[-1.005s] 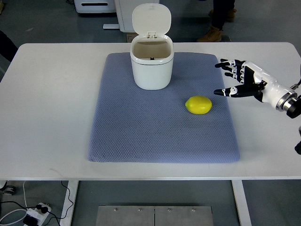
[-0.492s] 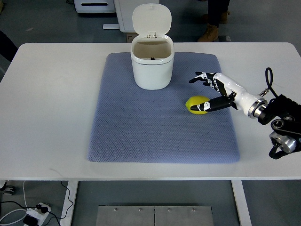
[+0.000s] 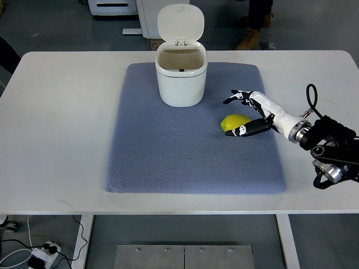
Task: Put lemon in trash with right hand
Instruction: 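Lower the open right hand over the yellow lemon, then close the right hand fingers around the yellow lemon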
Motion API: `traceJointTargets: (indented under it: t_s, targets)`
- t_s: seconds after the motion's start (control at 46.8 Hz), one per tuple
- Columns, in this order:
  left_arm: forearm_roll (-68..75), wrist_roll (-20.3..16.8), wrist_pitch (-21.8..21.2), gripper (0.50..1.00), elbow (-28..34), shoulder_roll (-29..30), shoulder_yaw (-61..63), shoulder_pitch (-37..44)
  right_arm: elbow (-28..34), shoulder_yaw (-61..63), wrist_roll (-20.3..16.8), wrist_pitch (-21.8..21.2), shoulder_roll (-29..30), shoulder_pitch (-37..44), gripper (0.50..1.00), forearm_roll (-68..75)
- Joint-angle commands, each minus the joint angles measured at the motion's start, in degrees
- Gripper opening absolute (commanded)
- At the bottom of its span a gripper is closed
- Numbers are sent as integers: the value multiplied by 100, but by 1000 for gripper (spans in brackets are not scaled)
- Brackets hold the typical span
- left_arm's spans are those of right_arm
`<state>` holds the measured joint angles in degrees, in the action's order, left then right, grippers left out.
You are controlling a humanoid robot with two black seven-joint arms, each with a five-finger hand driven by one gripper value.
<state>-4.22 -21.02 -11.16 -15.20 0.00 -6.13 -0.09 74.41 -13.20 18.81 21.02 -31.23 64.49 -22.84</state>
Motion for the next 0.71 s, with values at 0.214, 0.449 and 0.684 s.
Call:
traceJointTargets:
  t_s: [0.214, 0.449, 0.684]
  targets:
    - [0, 1, 0, 1000, 0, 0, -2, 0, -313, -288, 17, 8, 73, -16, 968, -10]
    - [0, 1, 0, 1000, 0, 0, -2, 0, -366, -332, 26, 8, 99, -16, 939, -27]
    - [0, 1, 0, 1000, 0, 0, -2, 0, -375, -359, 26, 8, 108, -24, 872, -36]
